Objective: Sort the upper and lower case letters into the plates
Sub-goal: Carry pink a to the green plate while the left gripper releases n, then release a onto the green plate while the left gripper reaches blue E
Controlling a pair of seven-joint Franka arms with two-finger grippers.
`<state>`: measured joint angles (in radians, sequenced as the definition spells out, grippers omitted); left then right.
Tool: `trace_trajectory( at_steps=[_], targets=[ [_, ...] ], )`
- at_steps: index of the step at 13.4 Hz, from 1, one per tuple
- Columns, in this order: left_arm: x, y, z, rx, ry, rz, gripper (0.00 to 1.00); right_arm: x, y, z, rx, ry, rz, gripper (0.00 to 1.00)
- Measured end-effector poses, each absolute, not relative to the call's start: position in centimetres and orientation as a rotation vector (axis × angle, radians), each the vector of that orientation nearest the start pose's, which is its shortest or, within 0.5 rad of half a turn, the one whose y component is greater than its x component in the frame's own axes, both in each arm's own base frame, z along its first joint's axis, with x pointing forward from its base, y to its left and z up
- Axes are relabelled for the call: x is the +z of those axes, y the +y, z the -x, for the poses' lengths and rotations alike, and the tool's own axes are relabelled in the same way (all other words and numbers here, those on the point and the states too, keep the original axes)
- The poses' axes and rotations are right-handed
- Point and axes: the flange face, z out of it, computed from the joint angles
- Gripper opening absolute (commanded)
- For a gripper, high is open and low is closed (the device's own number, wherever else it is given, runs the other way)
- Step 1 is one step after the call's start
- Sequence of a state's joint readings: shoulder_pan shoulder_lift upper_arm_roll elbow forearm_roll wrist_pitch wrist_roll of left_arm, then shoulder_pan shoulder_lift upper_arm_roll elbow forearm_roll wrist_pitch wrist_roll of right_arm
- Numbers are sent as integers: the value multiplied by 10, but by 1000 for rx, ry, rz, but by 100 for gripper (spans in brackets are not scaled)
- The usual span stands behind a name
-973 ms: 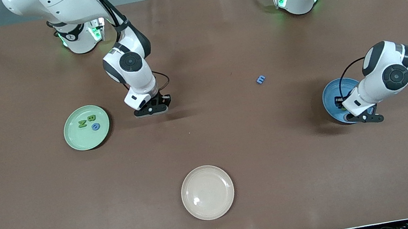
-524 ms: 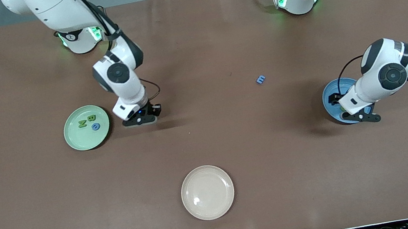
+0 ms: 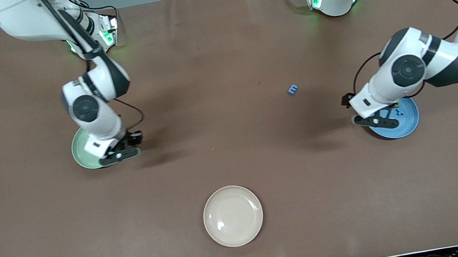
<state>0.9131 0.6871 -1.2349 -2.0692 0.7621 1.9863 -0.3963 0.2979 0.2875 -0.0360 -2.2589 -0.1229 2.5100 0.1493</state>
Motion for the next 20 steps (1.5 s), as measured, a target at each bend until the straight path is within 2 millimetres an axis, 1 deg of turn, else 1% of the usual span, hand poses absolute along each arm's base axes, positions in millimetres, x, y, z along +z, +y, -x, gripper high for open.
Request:
trace_trajectory(
  at_steps=[2,4,5,6,7,8,9,11,13,14,15,16,17,18,19,20],
  targets=[
    [276,-139,-528,254,579,3020,99,239,91,-525,62,-421,3200,0],
    [277,-160,-515,249,654,3014,99,231,44,-522,112,-445,3190,0],
    [278,-173,-508,240,705,3011,99,225,26,-517,140,-441,3186,1],
    [279,-191,-498,214,771,3015,100,220,13,-513,162,-425,3183,1],
    [277,-210,-485,171,849,3017,99,216,6,-509,179,-404,3181,1],
    [273,-225,-470,120,931,3009,100,214,3,-507,188,-386,3177,2],
    [266,-236,-455,87,1003,2997,100,212,4,-505,194,-366,3169,2],
    [250,-245,-427,68,1116,2966,100,208,7,-503,208,-348,3156,3],
    [239,-246,-409,65,1189,2918,99,202,9,-501,221,-327,3145,3],
    [236,-247,-403,66,1212,2911,99,200,10,-501,225,-322,3141,4],
    [233,-249,-396,66,1234,2910,99,198,11,-500,229,-317,3138,7],
    [231,-251,-390,69,1253,2909,98,196,11,-500,231,-316,3138,14],
    [229,-253,-385,74,1270,2906,96,196,11,-500,230,-315,3137,33],
    [227,-257,-381,78,1283,2901,95,196,11,-501,228,-315,3137,69],
    [224,-263,-377,87,1279,2900,95,196,11,-501,226,-314,3138,100],
    [218,-267,-374,104,1271,2897,92,197,11,-502,223,-314,3138,100]
  ],
)
